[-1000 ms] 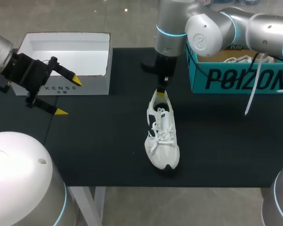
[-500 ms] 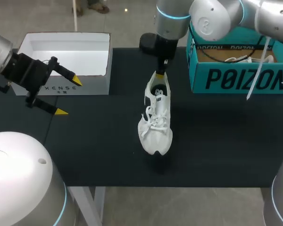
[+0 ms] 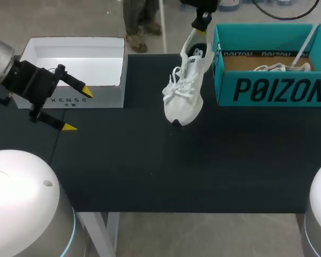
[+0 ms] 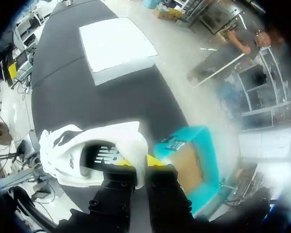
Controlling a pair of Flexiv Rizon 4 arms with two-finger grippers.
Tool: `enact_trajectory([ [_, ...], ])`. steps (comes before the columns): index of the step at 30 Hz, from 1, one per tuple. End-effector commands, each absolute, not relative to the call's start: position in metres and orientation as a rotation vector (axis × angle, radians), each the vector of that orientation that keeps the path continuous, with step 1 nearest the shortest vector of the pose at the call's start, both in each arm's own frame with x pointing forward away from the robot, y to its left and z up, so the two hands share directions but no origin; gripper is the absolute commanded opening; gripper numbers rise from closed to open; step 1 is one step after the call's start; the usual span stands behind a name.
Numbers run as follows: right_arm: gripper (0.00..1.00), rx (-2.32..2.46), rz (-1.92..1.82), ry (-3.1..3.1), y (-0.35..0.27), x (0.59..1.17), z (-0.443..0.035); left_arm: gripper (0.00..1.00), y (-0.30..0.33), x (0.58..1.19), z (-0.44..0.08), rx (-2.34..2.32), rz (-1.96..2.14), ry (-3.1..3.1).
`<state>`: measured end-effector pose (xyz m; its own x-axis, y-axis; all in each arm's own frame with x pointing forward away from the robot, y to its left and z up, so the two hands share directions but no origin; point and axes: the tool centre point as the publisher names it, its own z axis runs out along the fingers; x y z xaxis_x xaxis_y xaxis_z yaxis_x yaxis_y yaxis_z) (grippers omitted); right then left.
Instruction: Take the shoe out of the shoebox, open the shoe tongue, remove and reinsert the insole, then place the shoe into the shoebox
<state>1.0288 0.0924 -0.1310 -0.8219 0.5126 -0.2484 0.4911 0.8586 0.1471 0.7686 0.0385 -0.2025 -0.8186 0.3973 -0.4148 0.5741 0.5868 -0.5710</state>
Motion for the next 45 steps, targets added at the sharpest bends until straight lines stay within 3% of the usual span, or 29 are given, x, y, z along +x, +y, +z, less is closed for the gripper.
enact_trajectory([
  [1,0.00,0.892,0.112,2.717,0.055,1.025,-0.089,1.00,0.039,0.768,-0.202,0.804,-1.050,2.579],
  [7,0.00,1.014,0.125,2.653,0.002,1.030,-0.084,1.00,0.039,0.768,-0.202,0.804,-1.050,2.579],
  [28,0.00,1.014,0.125,2.653,0.002,1.030,-0.084,1.00,0.039,0.768,-0.202,0.804,-1.050,2.579],
  [45,0.00,2.039,0.489,2.260,-0.120,1.045,-0.106,1.00,0.039,0.768,-0.202,0.804,-1.050,2.579],
])
